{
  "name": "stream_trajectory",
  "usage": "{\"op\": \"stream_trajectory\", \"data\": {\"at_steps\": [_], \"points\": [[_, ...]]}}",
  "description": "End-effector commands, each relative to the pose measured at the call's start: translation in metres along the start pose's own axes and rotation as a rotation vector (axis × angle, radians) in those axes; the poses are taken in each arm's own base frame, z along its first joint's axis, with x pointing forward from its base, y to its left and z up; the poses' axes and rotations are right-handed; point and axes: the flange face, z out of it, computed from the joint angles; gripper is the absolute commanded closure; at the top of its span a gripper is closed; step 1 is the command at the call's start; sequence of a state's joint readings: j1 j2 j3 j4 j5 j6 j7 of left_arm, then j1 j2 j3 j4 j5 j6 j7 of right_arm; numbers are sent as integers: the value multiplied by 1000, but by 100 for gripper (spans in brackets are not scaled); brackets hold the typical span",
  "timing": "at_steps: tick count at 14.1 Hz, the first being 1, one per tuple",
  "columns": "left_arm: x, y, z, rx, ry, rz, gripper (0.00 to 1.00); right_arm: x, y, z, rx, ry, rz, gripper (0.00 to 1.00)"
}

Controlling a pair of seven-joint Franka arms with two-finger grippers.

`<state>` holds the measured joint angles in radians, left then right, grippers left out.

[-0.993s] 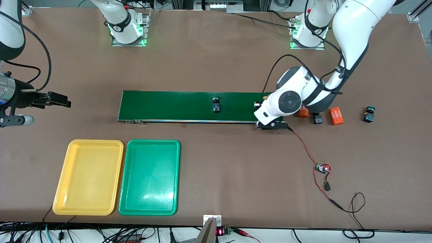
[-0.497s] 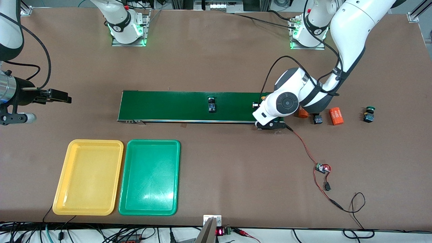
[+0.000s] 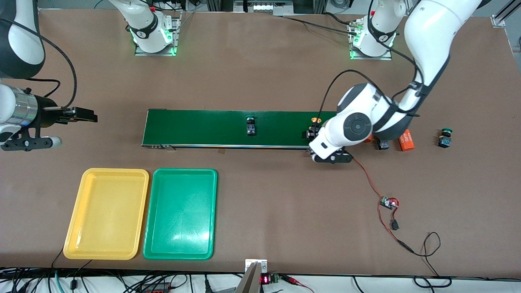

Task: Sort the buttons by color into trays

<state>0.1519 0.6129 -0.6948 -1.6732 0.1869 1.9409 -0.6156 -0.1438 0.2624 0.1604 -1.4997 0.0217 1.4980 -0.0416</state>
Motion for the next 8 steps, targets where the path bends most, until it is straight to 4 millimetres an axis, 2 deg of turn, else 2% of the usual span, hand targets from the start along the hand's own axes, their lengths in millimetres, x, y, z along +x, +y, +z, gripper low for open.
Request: {"op": "stream_trajectory", "data": {"at_steps": [1,3,5,8], "points": [[12,-19,-65,19,1,-36,0,-7,-14,10,2,29,-34,0],[29,-68,-70,19,-27,-105,0,-28,-23,34,-20,88,-39,0],[40,-109,-48,14,-80,-134,0,-48,-28,61,-32,140,-37,0],[41,-143,-20,10,-124,-93,0,-71,-66,97,-56,179,-28,0]]}}
